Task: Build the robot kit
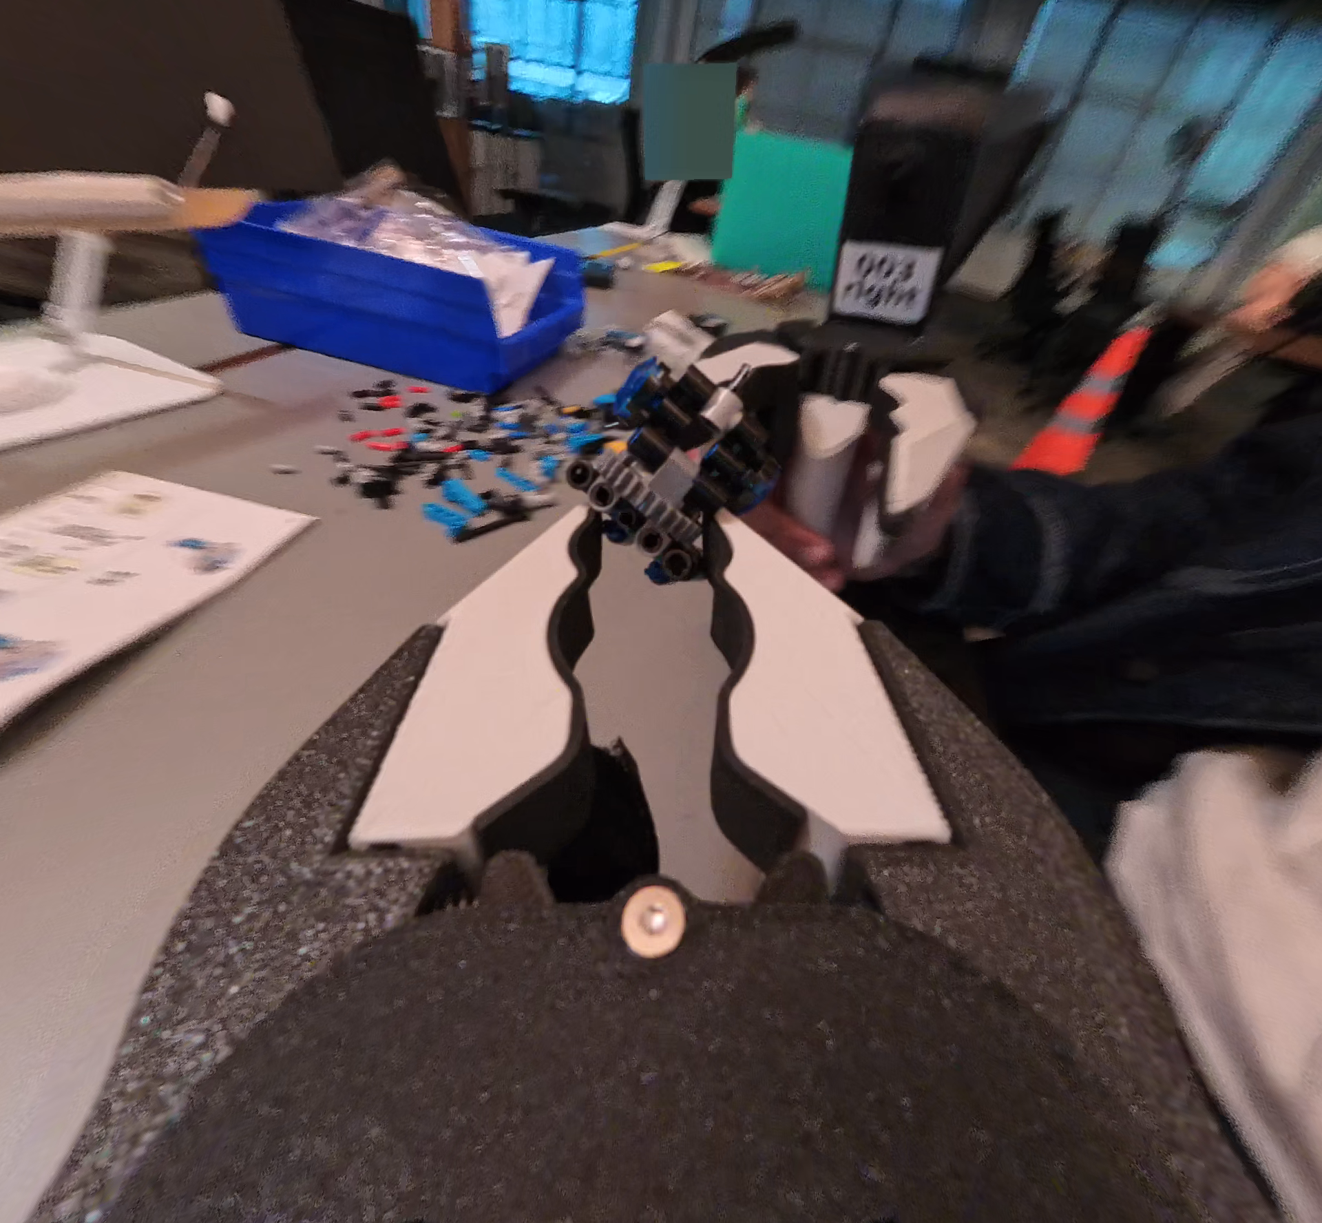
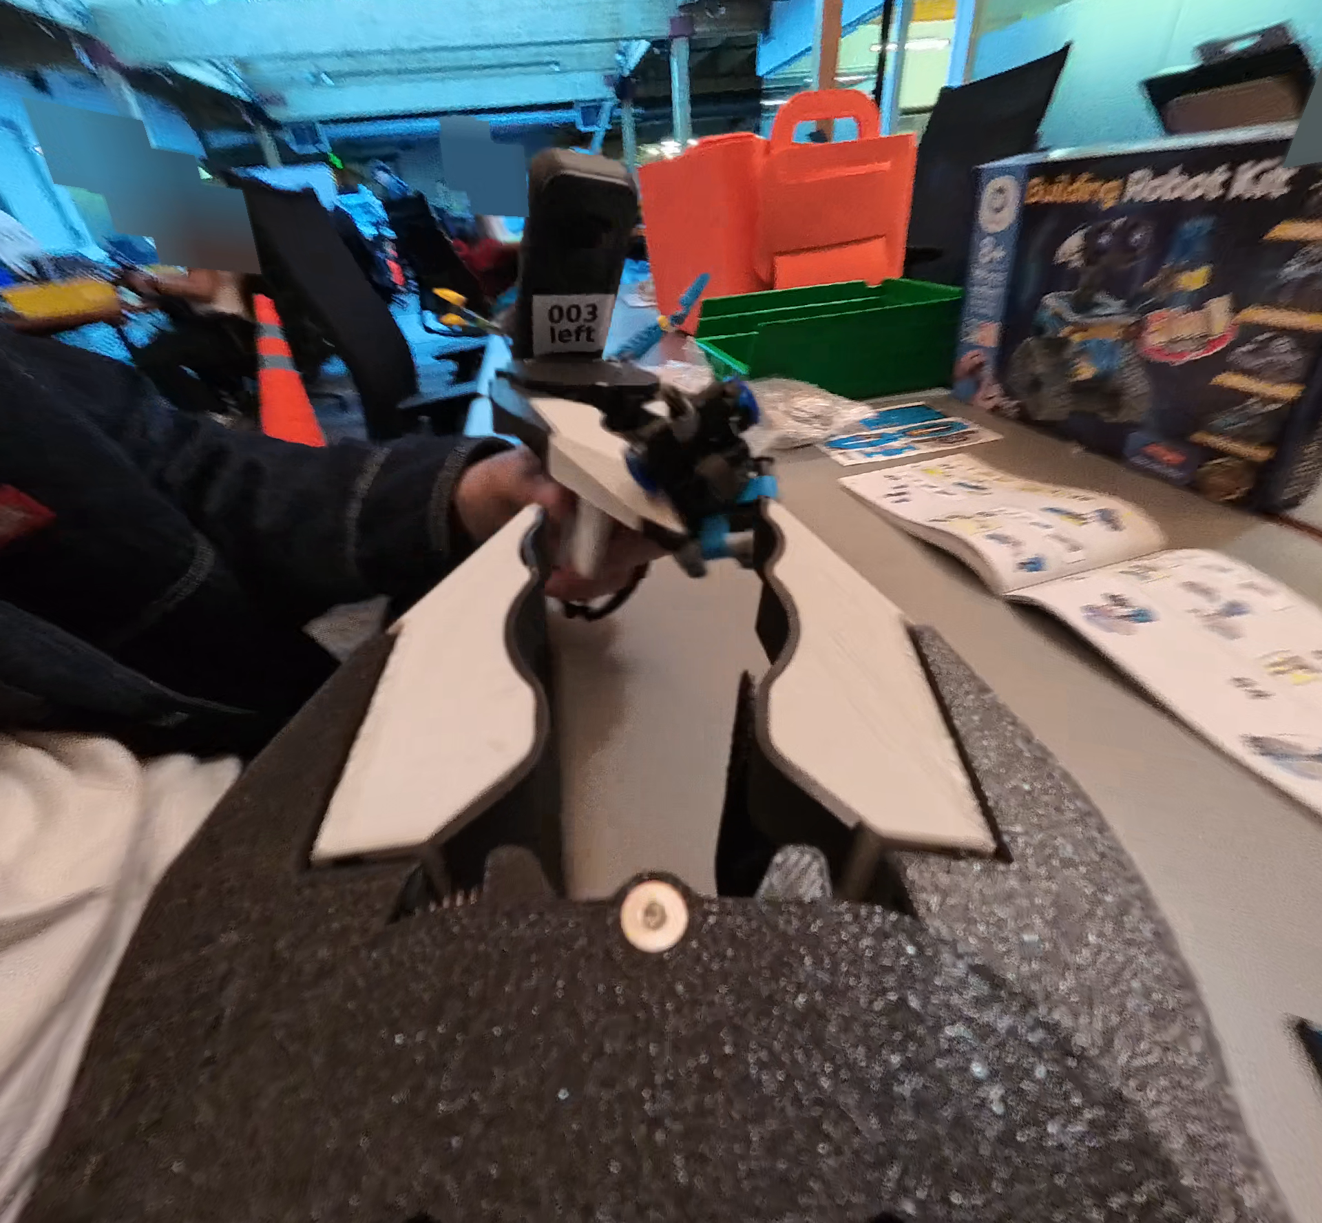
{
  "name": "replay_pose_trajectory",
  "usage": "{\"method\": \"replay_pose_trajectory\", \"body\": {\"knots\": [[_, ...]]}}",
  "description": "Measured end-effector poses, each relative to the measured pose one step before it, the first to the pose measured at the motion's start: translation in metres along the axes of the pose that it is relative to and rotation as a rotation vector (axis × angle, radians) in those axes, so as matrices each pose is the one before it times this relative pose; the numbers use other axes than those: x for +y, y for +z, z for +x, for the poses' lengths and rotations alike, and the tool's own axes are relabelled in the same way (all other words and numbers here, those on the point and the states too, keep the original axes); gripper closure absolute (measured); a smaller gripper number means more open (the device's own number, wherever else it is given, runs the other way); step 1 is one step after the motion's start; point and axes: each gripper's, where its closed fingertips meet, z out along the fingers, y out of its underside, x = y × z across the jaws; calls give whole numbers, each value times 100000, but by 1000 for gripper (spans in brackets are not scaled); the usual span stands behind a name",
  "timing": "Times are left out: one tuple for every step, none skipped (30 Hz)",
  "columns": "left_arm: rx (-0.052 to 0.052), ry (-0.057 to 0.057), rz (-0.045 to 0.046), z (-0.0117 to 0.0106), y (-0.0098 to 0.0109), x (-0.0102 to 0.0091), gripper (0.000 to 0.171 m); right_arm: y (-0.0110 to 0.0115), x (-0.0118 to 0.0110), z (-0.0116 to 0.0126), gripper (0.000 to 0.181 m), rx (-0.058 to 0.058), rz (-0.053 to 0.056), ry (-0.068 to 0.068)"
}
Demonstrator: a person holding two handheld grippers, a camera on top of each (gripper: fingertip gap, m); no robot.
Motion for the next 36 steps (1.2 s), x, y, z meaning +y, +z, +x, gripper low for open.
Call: {"method": "replay_pose_trajectory", "body": {"knots": [[6429, -9569, 1455, 299, -167, -214, 144, -179, -8, 601, 127, 3609, -2410, -4163], [6139, -9868, 1723, 167, -217, -251, 145, -20, 235, 489, 127, 2707, -4262, -4681], [9048, -10989, 2051, 495, -262, -296, 144, 88, 354, 245, 126, 1604, -5288, -5921], [10678, -12426, 2196, 666, -297, -363, 144, 166, 375, 116, 126, 1694, -5748, -7183], [7957, -11245, 3586, 327, -352, -552, 145, 187, 203, -92, 126, 1620, -4983, -7649], [5847, -8590, 4255, 144, -390, -596, 145, 188, -109, -154, 128, 2016, -3149, -6603], [6433, -7925, 2615, 328, -369, -378, 145, 224, -297, -233, 129, 1428, -1811, -5441], [6046, -7880, 1070, 396, -291, -179, 144, 238, -349, -214, 130, 1464, -1304, -4927], [3640, -6012, 740, 149, -211, -83, 145, 231, -290, -168, 132, 1749, -1549, -5115], [686, -3127, 811, -167, -150, -51, 145, 138, -471, -7, 136, 3471, -421, -7034], [-1607, -901, 457, -384, -124, -24, 145, 55, -571, 115, 140, 4746, 223, -8731], [-2472, -149, -617, -463, -101, 99, 145, 44, -517, 78, 144, 4574, 11, -9106], [-1726, -451, -751, -350, -83, 96, 145, 127, -347, 124, 150, 4424, -906, -9236], [-156, -1318, 176, -152, -38, -24, 145, 209, -122, 32, 159, 3140, -2177, -8771], [1287, -2236, 437, 44, 3, -33, 145, 281, 23, -199, 166, 817, -2381, -7252], [1791, -2385, 68, 129, 31, 32, 145, 418, 494, -105, 165, 280, -4490, -5035], [818, -1745, -581, 11, 85, 138, 145, 456, 653, -223, 158, -1317, -4816, -2572], [-617, -849, -1302, -175, 112, 263, 145, 274, 208, -198, 154, -1503, -1104, 143], [-993, -292, -1482, -210, 129, 307, 145, 118, -159, -219, 155, -1985, 1575, 2156], [-246, -431, -485, -80, 51, 130, 144, 64, -114, -124, 155, -1414, 1015, 2180], [350, -1042, 358, 10, -26, -36, 144, -24, -31, 68, 160, -153, 462, 448], [69, -1165, 839, -32, -48, -140, 144, 28, 149, 228, 163, 1017, -745, -514], [-670, -526, 1602, -149, -99, -301, 144, 46, 175, 222, 166, 1061, -836, 24], [-1916, 267, 1391, -302, -159, -348, 144, 65, 164, 150, 168, 380, -516, 585], [-3093, 1561, 760, -404, -226, -341, 141, 171, 456, 115, 168, -636, -2097, 1703], [-4024, 2883, 1221, -401, -360, -472, 134, 233, 705, 238, 168, -926, -2889, 2732], [-4334, 3733, 2461, -334, -475, -668, 128, 196, 743, 142, 168, -2449, -2437, 3330], [-4120, 3847, 3119, -301, -520, -777, 123, 110, 579, 148, 168, -2898, -945, 4056], [-4339, 3543, 2847, -388, -505, -743, 125, 120, 581, 204, 169, -3361, -773, 5000], [-5034, 3839, 2193, -520, -428, -658, 125, 180, 721, 355, 168, -3746, -1674, 5834], [-5761, 4454, 1297, -622, -307, -516, 125, 308, 952, 340, 169, -5120, -2902, 6907], [-5841, 4805, -286, -640, -103, -285, 125, 370, 1161, 170, 169, -7548, -5131, 7351], [-6030, 5141, -2724, -720, 129, 69, 126, 338, 957, 336, 168, -6389, -4672, 7219], [-6911, 6168, -4939, -885, 322, 416, 128, 329, 734, -66, 168, -8228, -3850, 6123], [-7442, 7397, -6250, -952, 444, 660, 129, 309, 650, -230, 169, -8002, -4223, 4891], [-6856, 8245, -7532, -889, 542, 900, 130, 331, 648, 70, 169, -4360, -4747, 3695]]}}
